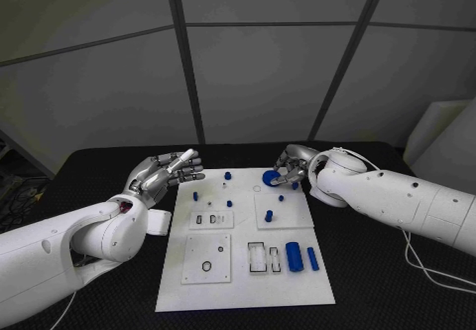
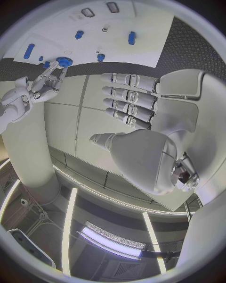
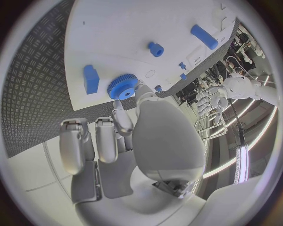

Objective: Assemble the parts on the task board

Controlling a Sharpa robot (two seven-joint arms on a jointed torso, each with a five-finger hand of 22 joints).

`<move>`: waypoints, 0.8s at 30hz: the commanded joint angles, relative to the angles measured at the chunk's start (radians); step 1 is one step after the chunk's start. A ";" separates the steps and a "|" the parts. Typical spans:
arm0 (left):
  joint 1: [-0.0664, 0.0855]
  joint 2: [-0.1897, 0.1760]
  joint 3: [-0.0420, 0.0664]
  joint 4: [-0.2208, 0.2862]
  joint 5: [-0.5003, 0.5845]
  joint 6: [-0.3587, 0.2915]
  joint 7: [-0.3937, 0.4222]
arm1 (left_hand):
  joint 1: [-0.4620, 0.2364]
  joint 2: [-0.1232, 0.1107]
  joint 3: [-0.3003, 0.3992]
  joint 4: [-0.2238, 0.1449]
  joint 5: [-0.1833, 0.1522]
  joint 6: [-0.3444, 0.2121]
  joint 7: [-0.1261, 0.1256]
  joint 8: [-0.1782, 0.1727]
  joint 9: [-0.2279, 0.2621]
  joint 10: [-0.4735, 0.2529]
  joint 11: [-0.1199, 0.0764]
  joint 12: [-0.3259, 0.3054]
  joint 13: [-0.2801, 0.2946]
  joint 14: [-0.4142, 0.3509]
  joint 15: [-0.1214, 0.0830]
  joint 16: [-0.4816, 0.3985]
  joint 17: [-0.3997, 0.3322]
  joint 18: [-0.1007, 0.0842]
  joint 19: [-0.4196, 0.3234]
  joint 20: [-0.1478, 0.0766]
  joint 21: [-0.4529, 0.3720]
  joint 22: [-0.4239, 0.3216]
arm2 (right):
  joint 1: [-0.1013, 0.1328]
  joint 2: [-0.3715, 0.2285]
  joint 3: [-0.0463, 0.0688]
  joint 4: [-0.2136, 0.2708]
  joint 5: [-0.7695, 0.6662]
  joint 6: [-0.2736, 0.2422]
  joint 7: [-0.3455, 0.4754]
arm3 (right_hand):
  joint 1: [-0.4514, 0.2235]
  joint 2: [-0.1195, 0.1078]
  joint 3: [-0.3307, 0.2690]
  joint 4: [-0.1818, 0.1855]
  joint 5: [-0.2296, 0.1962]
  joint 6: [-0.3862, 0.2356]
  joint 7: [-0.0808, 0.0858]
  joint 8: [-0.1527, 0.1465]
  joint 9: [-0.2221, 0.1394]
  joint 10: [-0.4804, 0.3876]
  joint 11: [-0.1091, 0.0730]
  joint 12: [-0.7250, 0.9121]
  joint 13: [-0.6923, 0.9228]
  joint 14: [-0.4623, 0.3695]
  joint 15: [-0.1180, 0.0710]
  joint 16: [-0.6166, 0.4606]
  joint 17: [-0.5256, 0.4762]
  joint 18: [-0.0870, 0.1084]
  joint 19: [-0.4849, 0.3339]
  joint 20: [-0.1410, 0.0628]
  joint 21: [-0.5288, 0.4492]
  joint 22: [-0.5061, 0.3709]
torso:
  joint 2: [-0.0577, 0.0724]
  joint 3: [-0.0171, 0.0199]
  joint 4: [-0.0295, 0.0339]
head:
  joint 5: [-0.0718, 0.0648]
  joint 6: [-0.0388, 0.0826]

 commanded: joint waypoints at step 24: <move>0.001 0.002 0.001 0.003 -0.006 0.029 -0.005 | 0.000 0.013 -0.001 -0.008 -0.006 -0.010 0.056 -0.009 -0.003 0.005 -0.001 -0.010 0.000 -0.007 -0.001 -0.009 -0.001 0.040 -0.004 -0.001 -0.007 -0.003 | 0.002 0.028 0.000 -0.003 -0.116 0.041 -0.017 | 0.050 0.069 0.039 -0.050 0.007 0.073 -0.011 0.024 0.023 0.049 -0.010 0.104 0.106 0.059 0.000 0.016 0.040 -0.015 0.105 0.000 0.007 0.263 | 0.001 0.0014 0.0005 | 0.000 -0.006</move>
